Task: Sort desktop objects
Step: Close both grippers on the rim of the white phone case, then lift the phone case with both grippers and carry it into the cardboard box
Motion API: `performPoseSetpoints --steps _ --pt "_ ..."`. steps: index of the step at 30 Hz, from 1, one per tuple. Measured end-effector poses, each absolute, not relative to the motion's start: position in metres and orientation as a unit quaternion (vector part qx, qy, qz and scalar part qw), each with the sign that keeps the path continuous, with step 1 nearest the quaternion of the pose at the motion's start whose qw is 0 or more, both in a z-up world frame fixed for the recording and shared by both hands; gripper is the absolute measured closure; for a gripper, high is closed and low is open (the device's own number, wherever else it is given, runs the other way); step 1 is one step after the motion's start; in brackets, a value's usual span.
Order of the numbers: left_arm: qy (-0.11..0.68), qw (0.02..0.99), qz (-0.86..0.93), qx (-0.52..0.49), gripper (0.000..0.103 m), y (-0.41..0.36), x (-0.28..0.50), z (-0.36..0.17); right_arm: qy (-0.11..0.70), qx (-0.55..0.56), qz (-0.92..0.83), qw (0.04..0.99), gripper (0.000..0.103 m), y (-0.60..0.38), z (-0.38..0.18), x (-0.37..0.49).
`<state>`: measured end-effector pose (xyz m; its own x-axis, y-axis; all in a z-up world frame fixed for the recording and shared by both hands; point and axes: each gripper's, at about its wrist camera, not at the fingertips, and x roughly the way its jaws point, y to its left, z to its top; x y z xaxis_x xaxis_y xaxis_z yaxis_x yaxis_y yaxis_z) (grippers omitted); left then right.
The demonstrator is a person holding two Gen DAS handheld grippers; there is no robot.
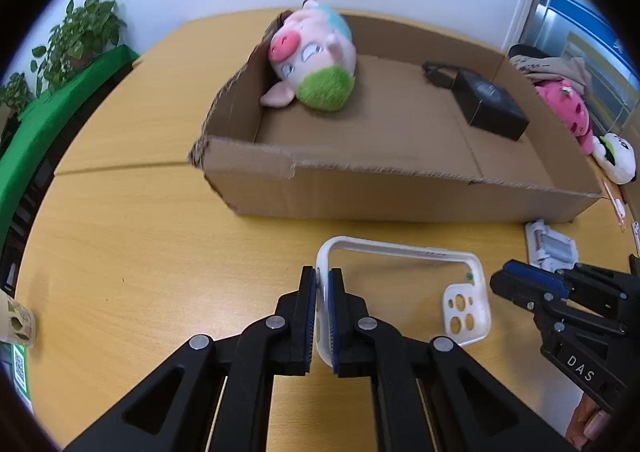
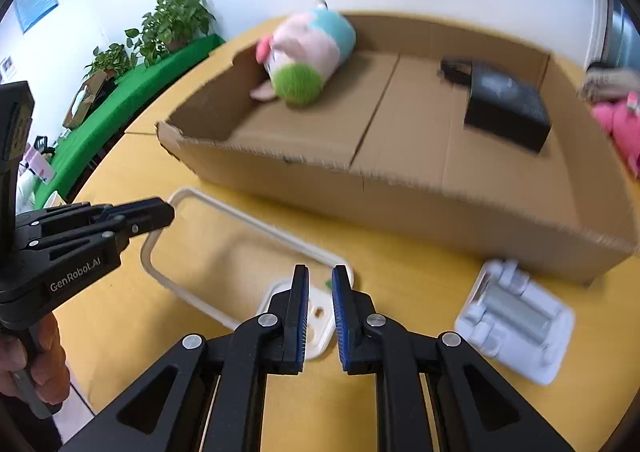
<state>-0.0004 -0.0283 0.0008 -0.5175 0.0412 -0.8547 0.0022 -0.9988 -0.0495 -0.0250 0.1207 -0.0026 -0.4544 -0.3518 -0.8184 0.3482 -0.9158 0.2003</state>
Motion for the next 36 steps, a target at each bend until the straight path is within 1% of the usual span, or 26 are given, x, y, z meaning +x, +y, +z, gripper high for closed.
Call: performPoseSetpoints --steps 2,3,4,6,10,11,12,13,14,15,16,18,20,21,25,28,32,34,35,36 --pt "-0.030 0.007 0.866 -0.499 0.098 -0.033 0.001 -0.006 -0.009 0.500 -0.843 0.198 0.072 0.125 -0.015 -0.027" --pt "-0.032 0.003 0.864 -0.502 0.098 -0.035 0.001 -0.009 -0.012 0.508 -0.839 0.196 0.053 0.127 -0.021 -0.028" --pt "-0.034 0.000 0.863 -0.504 0.098 -0.038 0.002 -0.012 -0.018 0.516 -0.835 0.193 0.029 0.129 -0.026 -0.030" --pt "-0.038 -0.006 0.860 -0.510 0.098 -0.041 0.003 -0.016 -0.026 0.526 -0.829 0.187 0.012 0.131 -0.035 -0.033" --pt "-0.043 -0.012 0.852 -0.521 0.098 -0.042 0.000 -0.025 -0.005 0.516 -0.837 0.184 0.011 0.122 -0.037 -0.034" --pt "-0.045 -0.011 0.851 -0.523 0.098 -0.042 0.000 -0.026 0.007 0.511 -0.840 0.183 0.011 0.120 -0.037 -0.033" --pt "-0.048 -0.011 0.850 -0.525 0.098 -0.042 0.000 -0.027 0.025 0.504 -0.844 0.180 0.015 0.115 -0.038 -0.031" --pt "-0.048 -0.010 0.849 -0.526 0.098 -0.041 0.000 -0.028 0.042 0.496 -0.849 0.178 0.030 0.112 -0.038 -0.029" --pt "-0.047 -0.010 0.848 -0.528 0.099 -0.041 0.001 -0.029 0.057 0.489 -0.852 0.176 0.042 0.110 -0.037 -0.026" --pt "-0.046 -0.008 0.848 -0.528 0.100 -0.040 0.001 -0.030 0.066 0.484 -0.854 0.178 0.063 0.108 -0.036 -0.024" --pt "-0.045 -0.007 0.848 -0.528 0.100 -0.039 0.002 -0.030 0.063 0.483 -0.854 0.183 0.075 0.108 -0.035 -0.024" --pt "-0.043 -0.003 0.849 -0.527 0.100 -0.036 0.004 -0.030 0.060 0.481 -0.855 0.184 0.089 0.108 -0.035 -0.024" --pt "-0.041 0.000 0.850 -0.525 0.100 -0.035 0.004 -0.029 0.059 0.479 -0.856 0.184 0.089 0.108 -0.035 -0.021" --pt "-0.044 0.004 0.852 -0.522 0.100 -0.035 0.005 -0.028 0.054 0.480 -0.856 0.185 0.091 0.110 -0.035 -0.020" --pt "-0.055 0.017 0.860 -0.507 0.100 -0.034 0.008 -0.019 0.033 0.479 -0.856 0.191 0.096 0.112 -0.032 -0.021" --pt "-0.043 0.017 0.862 -0.505 0.100 -0.030 0.009 -0.016 0.032 0.476 -0.858 0.192 0.096 0.112 -0.028 -0.020" --pt "-0.053 0.020 0.852 -0.520 0.099 -0.035 0.014 -0.015 0.027 0.483 -0.855 0.188 0.096 0.117 -0.032 -0.018" --pt "-0.059 0.016 0.842 -0.535 0.090 -0.040 0.023 -0.017 0.026 0.486 -0.854 0.184 0.096 0.120 -0.034 -0.017" --pt "-0.063 0.013 0.839 -0.541 0.075 -0.043 0.028 -0.019 0.025 0.486 -0.854 0.183 0.096 0.121 -0.034 -0.017" --pt "-0.070 0.010 0.835 -0.546 0.057 -0.045 0.033 -0.022 0.022 0.486 -0.854 0.182 0.096 0.123 -0.034 -0.017"
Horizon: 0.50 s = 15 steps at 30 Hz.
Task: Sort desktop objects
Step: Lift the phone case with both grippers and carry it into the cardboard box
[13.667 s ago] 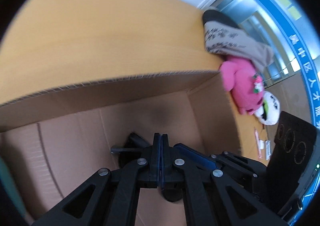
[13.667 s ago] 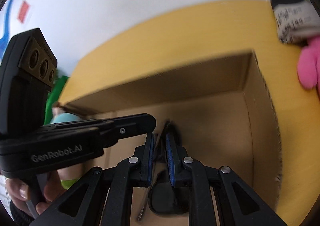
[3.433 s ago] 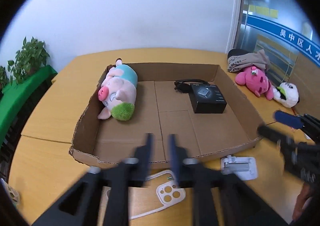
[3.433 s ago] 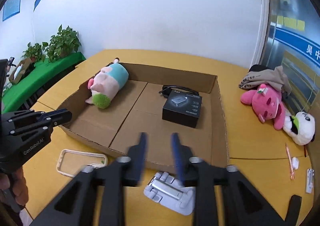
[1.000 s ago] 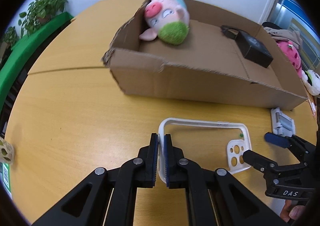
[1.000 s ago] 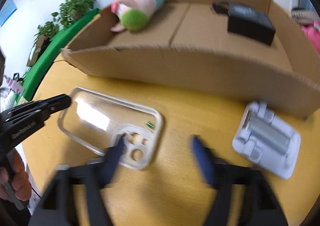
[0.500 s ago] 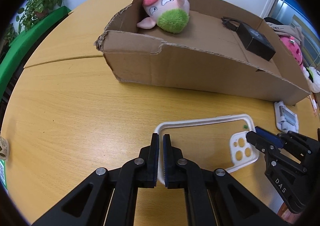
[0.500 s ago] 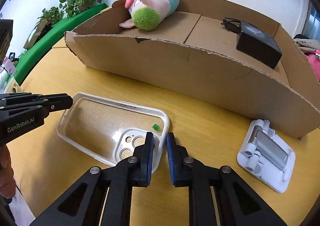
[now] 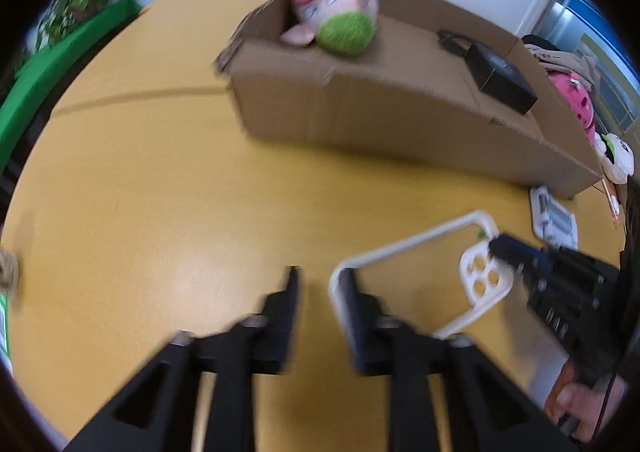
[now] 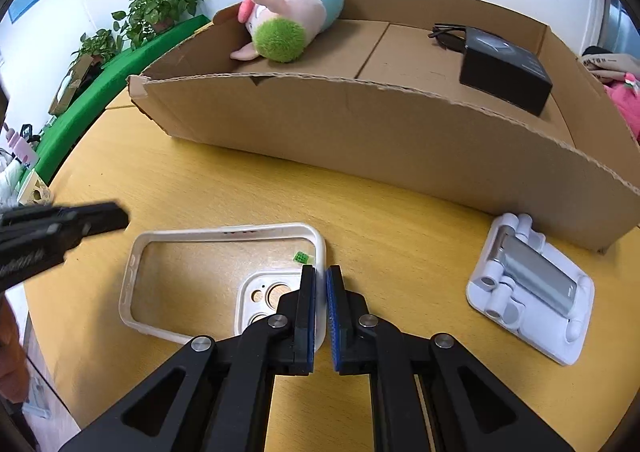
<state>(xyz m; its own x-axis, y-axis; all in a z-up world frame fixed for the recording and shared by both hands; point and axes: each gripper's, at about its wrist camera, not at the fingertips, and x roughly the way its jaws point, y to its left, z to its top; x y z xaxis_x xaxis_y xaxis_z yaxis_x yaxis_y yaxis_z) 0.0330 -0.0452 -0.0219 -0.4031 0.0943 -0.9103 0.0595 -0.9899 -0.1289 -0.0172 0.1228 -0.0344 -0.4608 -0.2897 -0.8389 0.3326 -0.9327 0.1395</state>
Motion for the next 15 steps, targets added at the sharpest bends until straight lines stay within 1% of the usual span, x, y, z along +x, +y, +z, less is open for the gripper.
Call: performPoseSetpoints --steps 2,5,7,8,9,10,11,15 --pt "-0.088 0.017 0.827 -0.555 0.044 -0.045 0.041 -0.029 0.019 0.486 -0.855 0.181 0.096 0.124 -0.036 -0.017" --pt "-0.093 0.017 0.817 -0.568 0.044 -0.037 0.044 -0.041 0.021 0.485 -0.856 0.180 0.096 0.123 -0.036 -0.016" --pt "-0.070 0.005 0.825 -0.561 0.044 -0.029 0.043 -0.042 0.021 0.484 -0.855 0.183 0.096 0.122 -0.036 -0.016" --pt "-0.062 0.002 0.826 -0.560 0.047 -0.026 0.042 -0.043 0.022 0.483 -0.856 0.184 0.096 0.122 -0.036 -0.015" --pt "-0.060 0.000 0.827 -0.559 0.058 -0.024 0.040 -0.042 0.022 0.482 -0.856 0.185 0.096 0.122 -0.036 -0.014" --pt "-0.063 0.000 0.829 -0.556 0.067 -0.024 0.039 -0.041 0.021 0.483 -0.856 0.186 0.096 0.123 -0.037 -0.014" --pt "-0.067 0.003 0.829 -0.555 0.088 -0.024 0.038 -0.040 0.020 0.482 -0.856 0.186 0.096 0.124 -0.036 -0.013" --pt "-0.072 -0.002 0.833 -0.548 0.093 -0.028 0.035 -0.039 0.017 0.479 -0.858 0.187 0.096 0.126 -0.036 -0.010"
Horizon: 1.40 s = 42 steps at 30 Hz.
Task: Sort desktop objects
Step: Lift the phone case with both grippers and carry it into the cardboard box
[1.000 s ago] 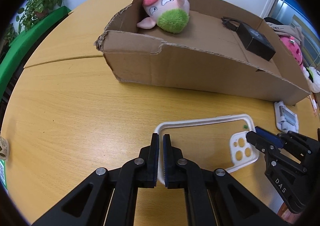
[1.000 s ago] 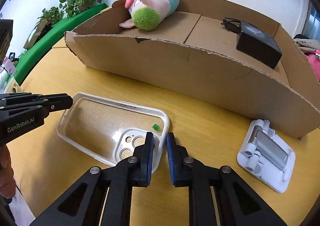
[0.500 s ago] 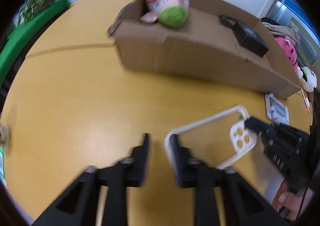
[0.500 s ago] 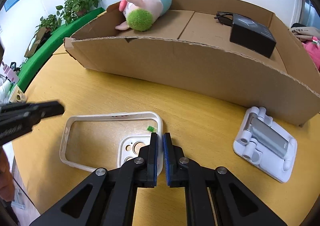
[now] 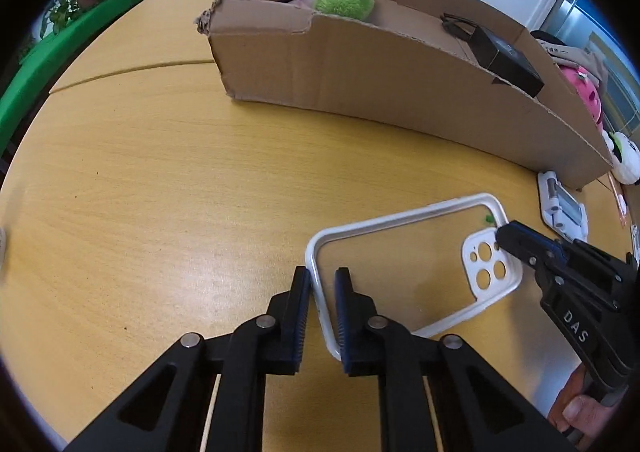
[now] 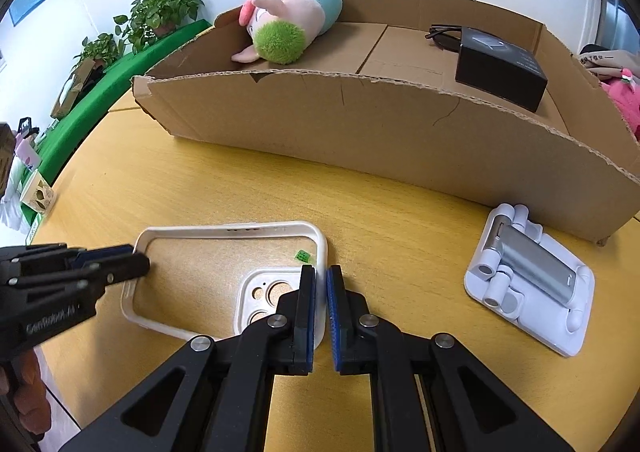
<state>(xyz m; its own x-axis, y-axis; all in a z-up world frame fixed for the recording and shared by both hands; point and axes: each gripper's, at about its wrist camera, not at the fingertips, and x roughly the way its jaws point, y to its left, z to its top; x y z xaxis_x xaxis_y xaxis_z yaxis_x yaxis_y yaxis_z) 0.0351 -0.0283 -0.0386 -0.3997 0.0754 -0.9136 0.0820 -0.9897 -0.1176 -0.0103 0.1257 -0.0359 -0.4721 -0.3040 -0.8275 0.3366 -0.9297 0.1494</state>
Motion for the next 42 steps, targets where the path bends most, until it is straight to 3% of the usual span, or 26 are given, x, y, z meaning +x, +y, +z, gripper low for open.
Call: performPoseSetpoints --steps 19,32,42 --pt "0.070 -0.001 -0.870 0.488 0.098 -0.041 0.023 0.017 -0.016 0.435 -0.878 0.198 0.094 0.132 0.002 -0.014" --pt "0.048 -0.040 -0.904 0.422 0.098 -0.030 -0.033 0.088 -0.039 0.357 -0.917 0.175 0.094 0.149 0.080 -0.043" --pt "0.022 -0.042 -0.911 0.410 0.098 -0.033 -0.075 0.103 -0.032 0.355 -0.920 0.162 0.093 0.138 0.082 -0.079"
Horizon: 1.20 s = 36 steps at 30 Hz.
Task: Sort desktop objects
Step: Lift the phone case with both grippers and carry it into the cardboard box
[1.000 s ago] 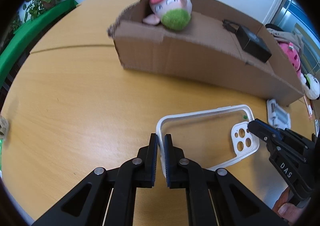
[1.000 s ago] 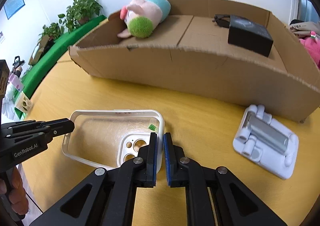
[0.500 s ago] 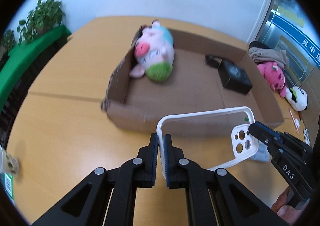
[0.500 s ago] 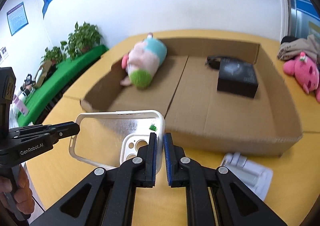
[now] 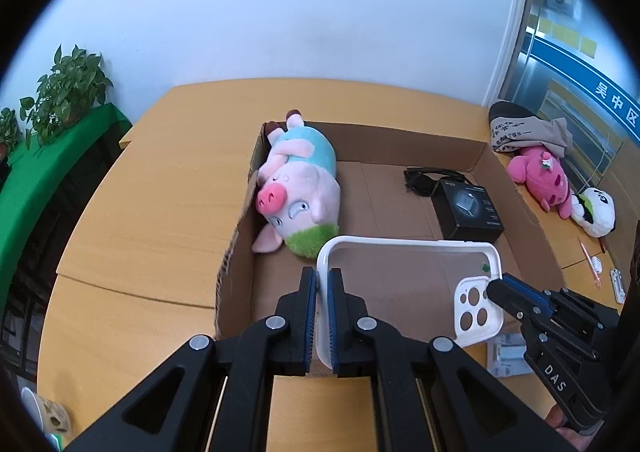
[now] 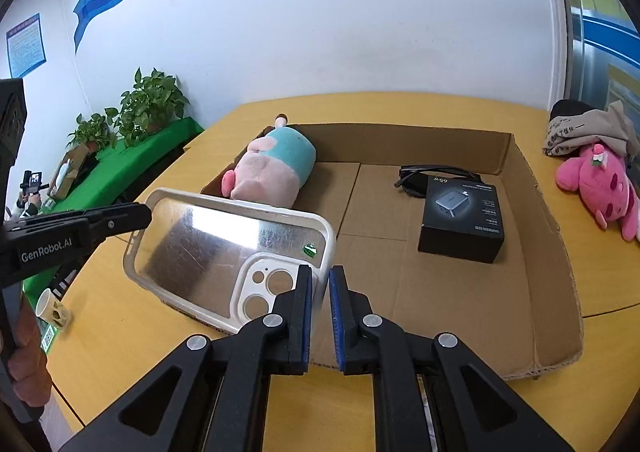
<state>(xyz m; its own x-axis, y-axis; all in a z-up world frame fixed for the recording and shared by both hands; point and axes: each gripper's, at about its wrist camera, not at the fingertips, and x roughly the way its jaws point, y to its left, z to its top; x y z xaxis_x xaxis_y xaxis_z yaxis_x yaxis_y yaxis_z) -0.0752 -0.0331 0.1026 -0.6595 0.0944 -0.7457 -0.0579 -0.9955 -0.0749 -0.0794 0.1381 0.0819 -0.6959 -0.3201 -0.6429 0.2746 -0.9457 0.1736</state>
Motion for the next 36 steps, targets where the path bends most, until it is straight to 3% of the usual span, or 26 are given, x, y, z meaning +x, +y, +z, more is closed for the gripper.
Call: performPoseSetpoints --steps 16,30,33,35,36 --pt "-0.032 0.013 0.880 -0.473 0.098 -0.069 -0.141 0.044 -0.041 0.439 -0.881 0.171 0.092 0.103 0.025 -0.154" --pt "0.011 -0.039 0.845 -0.534 0.098 -0.070 -0.164 -0.005 -0.034 0.501 -0.850 0.157 0.090 0.079 -0.022 -0.188" --pt "0.019 -0.044 0.843 -0.535 0.098 -0.068 -0.165 -0.007 -0.029 0.503 -0.850 0.154 0.086 0.080 -0.020 -0.190" --pt "0.017 -0.042 0.850 -0.524 0.098 -0.067 -0.161 -0.001 -0.044 0.502 -0.849 0.160 0.069 0.084 -0.018 -0.189" --pt "0.010 -0.041 0.857 -0.514 0.097 -0.068 -0.157 0.004 -0.049 0.499 -0.850 0.162 0.048 0.087 -0.016 -0.187"
